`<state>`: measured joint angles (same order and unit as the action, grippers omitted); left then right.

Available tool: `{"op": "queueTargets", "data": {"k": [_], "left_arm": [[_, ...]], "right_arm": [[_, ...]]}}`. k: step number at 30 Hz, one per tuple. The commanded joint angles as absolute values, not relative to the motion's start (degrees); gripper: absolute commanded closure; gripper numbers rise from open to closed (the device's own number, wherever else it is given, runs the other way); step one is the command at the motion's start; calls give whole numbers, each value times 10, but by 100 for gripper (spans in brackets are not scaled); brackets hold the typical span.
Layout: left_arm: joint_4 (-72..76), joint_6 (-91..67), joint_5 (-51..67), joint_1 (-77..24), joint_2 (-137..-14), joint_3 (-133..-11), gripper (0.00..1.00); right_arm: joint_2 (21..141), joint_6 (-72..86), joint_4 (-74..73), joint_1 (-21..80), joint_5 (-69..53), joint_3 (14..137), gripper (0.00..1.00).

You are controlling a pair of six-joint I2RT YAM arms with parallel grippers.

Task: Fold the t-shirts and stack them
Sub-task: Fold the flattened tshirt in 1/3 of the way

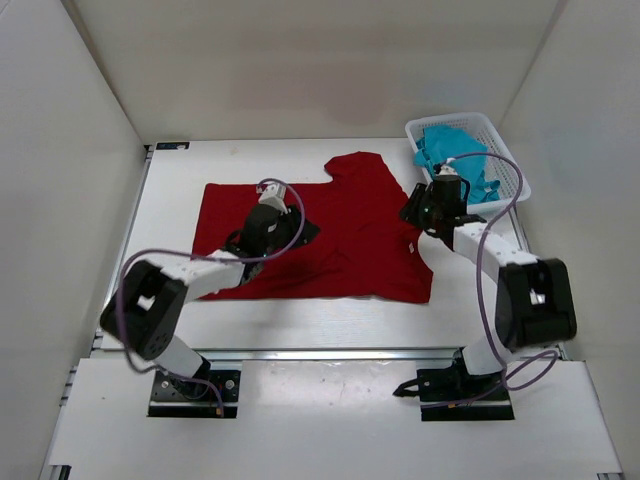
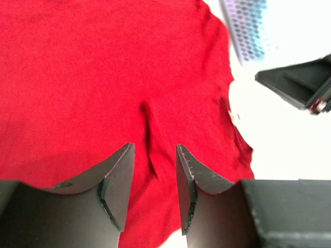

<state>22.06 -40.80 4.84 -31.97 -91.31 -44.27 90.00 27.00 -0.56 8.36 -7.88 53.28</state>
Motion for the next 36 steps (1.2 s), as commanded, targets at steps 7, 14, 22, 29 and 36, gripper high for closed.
{"op": "queueTargets", "data": {"k": [7,14,22,29,36], "left_arm": [[141,-387,26,-324,-764,-248,53],[111,-358,19,-319,-794,-268,52],[158,-377,91,-285,-854,-219,53],[85,-366,76,-318,-767,-166,51],[37,-431,61,-330,-569,-37,47]], "right_arm": [[814,273,0,219,-34,433,100],[773,281,-25,255,-2,343,100],[773,308,-39,226,23,243,100],[684,350,-58,194,-54,136,100],[514,386,-132,191,-90,104,100]]}}
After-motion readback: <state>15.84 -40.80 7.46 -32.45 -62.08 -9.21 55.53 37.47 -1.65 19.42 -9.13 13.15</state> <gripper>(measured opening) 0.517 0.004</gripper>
